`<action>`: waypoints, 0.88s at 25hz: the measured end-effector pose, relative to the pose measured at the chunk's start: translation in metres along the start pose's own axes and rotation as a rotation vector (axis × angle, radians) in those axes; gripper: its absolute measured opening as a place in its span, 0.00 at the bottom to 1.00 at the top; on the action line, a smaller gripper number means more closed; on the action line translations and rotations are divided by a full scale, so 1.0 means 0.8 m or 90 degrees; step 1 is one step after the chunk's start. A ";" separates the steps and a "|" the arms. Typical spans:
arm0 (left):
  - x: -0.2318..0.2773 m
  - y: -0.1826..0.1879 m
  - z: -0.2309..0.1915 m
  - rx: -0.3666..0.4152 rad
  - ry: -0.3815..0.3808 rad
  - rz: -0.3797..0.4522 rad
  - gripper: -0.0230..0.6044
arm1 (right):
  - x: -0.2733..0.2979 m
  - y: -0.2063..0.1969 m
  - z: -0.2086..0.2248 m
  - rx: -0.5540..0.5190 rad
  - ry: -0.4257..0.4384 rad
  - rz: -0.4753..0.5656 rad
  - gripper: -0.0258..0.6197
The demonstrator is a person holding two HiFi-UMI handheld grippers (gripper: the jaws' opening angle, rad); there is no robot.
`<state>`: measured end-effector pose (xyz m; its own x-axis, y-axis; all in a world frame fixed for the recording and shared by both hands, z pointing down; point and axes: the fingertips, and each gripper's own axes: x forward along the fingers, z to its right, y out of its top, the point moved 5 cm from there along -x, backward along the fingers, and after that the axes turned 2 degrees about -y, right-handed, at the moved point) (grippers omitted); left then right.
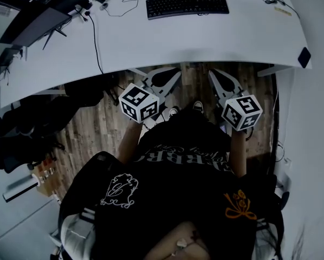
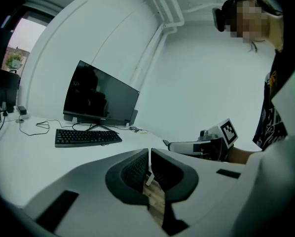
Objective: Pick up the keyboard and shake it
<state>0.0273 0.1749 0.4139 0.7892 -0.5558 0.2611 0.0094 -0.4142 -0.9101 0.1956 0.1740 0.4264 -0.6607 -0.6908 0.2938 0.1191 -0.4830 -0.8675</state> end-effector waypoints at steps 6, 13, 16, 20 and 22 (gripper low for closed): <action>-0.025 -0.006 -0.007 0.005 -0.022 0.001 0.09 | 0.012 -0.004 -0.024 -0.010 -0.005 0.002 0.05; -0.039 -0.011 -0.014 0.006 -0.040 0.012 0.09 | 0.021 -0.015 -0.042 -0.033 -0.019 -0.011 0.05; -0.043 -0.010 -0.017 0.004 -0.044 0.018 0.09 | 0.022 -0.015 -0.044 -0.043 -0.027 -0.015 0.05; -0.049 -0.013 -0.019 0.004 -0.053 0.014 0.09 | 0.022 -0.018 -0.042 -0.044 -0.042 -0.016 0.05; -0.049 -0.014 -0.021 0.005 -0.055 0.011 0.09 | 0.021 -0.019 -0.039 -0.044 -0.049 -0.016 0.05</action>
<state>-0.0135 0.1893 0.4195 0.8393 -0.4982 0.2177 0.0009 -0.3991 -0.9169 0.1597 0.1865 0.4319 -0.6039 -0.7195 0.3430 0.0504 -0.4639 -0.8844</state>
